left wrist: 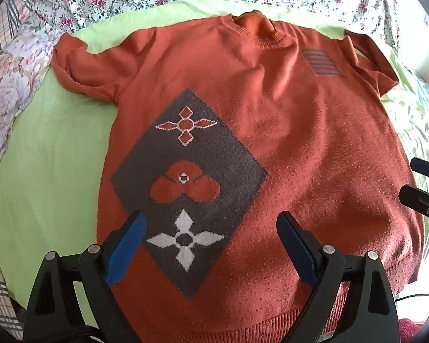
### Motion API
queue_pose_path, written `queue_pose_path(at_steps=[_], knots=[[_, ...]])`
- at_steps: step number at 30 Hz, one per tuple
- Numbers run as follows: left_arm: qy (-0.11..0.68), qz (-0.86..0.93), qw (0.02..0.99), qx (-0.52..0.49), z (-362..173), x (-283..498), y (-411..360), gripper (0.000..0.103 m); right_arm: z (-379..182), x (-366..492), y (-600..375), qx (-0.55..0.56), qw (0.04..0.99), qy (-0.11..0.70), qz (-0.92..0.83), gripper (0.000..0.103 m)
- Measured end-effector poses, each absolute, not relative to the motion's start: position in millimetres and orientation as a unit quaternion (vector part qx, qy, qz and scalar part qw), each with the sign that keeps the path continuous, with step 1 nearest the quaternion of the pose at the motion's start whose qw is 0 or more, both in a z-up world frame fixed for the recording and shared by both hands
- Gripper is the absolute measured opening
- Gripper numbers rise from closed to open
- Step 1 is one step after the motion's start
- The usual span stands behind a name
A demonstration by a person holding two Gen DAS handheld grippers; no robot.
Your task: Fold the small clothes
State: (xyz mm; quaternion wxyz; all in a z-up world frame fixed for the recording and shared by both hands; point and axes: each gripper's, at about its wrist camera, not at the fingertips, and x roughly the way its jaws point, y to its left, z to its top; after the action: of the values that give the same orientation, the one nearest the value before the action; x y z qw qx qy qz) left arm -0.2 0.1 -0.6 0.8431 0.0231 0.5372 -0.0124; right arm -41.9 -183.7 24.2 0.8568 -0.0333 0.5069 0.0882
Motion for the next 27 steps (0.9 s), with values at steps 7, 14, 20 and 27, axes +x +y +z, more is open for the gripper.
queue_pose_path(at_steps=[7,14,20,27], knots=[[0.534,-0.007,0.845,0.022,1.3,-3.1,2.7,0.093,20.9,-41.0,-185.8,-0.031,0.853,0.513,0.088,0.102],[0.522,-0.009,0.853,0.023,9.1,-9.0,3.3,0.093,15.4,-37.2,-183.8,-0.026,0.853,0.514,0.089,0.102],[0.517,-0.024,0.855,0.030,11.8,2.0,-5.7,0.093,15.4,-36.0,-183.3,-0.021,0.854,0.511,0.093,0.102],[0.527,-0.038,0.848,0.037,12.0,2.3,-12.3,0.093,15.8,-33.6,-181.6,-0.020,0.852,0.513,0.101,0.102]])
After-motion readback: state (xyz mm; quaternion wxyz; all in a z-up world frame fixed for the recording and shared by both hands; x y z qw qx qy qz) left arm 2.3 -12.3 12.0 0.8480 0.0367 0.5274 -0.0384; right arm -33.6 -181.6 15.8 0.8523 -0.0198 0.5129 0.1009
